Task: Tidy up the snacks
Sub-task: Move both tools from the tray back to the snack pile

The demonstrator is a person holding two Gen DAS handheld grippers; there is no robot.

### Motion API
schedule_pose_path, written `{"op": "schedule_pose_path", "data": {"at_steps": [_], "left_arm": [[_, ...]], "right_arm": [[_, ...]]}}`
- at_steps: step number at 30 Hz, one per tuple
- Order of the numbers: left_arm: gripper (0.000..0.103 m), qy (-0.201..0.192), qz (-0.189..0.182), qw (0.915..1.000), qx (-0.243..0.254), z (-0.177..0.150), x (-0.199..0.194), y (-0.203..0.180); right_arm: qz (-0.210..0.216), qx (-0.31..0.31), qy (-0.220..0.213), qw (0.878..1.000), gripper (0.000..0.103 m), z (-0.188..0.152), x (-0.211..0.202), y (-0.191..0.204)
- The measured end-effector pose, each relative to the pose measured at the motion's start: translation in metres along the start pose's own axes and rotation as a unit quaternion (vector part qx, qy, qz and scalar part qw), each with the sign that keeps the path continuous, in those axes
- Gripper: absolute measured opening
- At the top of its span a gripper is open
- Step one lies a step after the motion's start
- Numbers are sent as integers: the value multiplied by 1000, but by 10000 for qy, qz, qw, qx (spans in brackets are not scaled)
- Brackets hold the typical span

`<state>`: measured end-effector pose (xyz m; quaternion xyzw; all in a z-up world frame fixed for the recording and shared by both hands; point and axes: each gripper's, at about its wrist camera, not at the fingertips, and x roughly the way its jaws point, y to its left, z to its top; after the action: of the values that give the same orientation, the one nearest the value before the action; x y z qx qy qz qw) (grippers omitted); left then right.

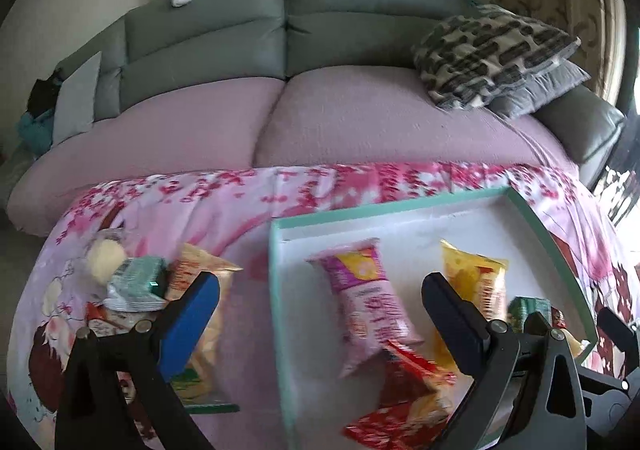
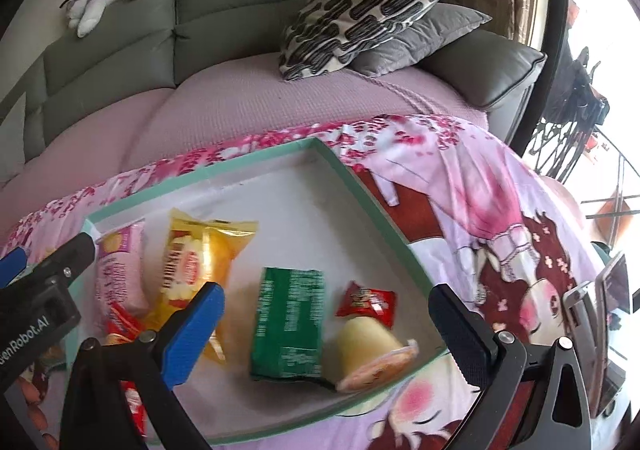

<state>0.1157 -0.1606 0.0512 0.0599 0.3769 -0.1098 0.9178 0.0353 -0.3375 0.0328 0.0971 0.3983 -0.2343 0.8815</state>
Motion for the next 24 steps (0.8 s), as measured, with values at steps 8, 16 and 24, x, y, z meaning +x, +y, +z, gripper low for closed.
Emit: {"op": "schedule_pose_path", "data": {"at_steps": [8, 16, 24], "left_arm": [[101, 78, 609, 9970, -481, -2, -2, 62], [101, -11, 1034, 9907, -880, -10, -21, 118], [101, 38, 1412, 9801, -1397, -25, -36, 178]], "right_arm": [[219, -306, -67, 9993, 103, -2, -6, 43], [536, -625, -140, 9965, 103, -8, -13, 91], [822, -909, -255, 9921, 103, -16, -26, 134]]}}
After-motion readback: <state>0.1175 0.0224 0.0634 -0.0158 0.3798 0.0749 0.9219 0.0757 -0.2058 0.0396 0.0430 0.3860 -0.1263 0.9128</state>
